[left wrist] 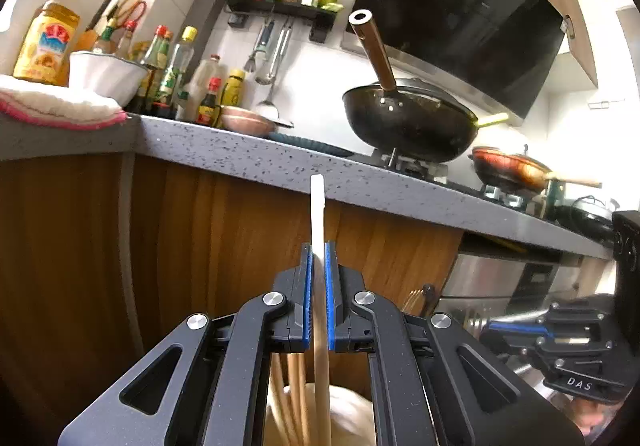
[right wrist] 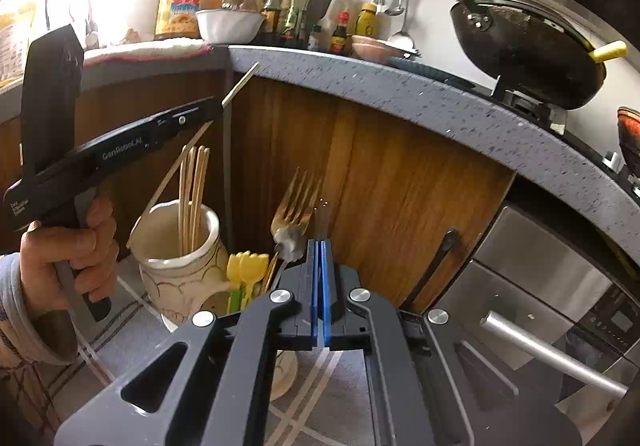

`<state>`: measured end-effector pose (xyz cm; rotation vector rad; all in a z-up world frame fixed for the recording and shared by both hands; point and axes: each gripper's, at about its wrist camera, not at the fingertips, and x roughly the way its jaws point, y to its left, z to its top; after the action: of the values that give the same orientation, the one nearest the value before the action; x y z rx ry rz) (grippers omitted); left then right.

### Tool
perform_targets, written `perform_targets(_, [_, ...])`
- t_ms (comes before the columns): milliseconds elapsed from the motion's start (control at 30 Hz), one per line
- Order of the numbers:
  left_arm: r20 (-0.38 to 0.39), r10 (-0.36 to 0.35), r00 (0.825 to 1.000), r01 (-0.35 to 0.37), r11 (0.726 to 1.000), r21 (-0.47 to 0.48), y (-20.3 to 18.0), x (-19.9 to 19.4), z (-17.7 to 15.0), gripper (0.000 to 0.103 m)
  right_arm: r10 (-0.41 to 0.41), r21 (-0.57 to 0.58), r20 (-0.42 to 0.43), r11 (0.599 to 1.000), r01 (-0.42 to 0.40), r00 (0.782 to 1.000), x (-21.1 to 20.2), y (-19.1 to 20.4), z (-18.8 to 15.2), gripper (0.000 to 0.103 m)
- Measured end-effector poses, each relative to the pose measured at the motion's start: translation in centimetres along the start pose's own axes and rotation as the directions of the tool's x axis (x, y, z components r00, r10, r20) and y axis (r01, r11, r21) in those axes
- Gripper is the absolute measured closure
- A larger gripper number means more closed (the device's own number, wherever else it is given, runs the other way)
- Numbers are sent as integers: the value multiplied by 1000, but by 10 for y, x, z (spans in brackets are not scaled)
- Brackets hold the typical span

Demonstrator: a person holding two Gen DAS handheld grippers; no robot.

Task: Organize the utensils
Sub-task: 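Lift the chopstick and silver fork and lower them into the holder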

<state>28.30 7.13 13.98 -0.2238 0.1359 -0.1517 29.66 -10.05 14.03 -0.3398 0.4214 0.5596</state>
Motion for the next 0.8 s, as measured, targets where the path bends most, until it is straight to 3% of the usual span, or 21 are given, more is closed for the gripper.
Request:
perform_targets(133, [31,1,1000,-1,1000,12,1,-6,-4,97,14,-7,-12,1000,-14,1000,6,8,-1,102])
perform_targets(233, [31,-15,999,16,999,-28,3,0,11,97,22,-7,-14,1000,-22,1000,7,12,-1,102])
perform_targets(367, [56,-21,998,22,1000,-13,-4,1,28,97,29,8,-19,1000,-29,999,8,12,-4,102])
perform_targets(500, [56,-1,998,0,1000,26,-12,4,19,97,35,2,-32,999,-35,999,13,15,-9,102])
perform_targets(800, [39,10,999,-10,1000,0,2,5,-7,97,47,-3,-29,999,-47,998,15,18,-5,102])
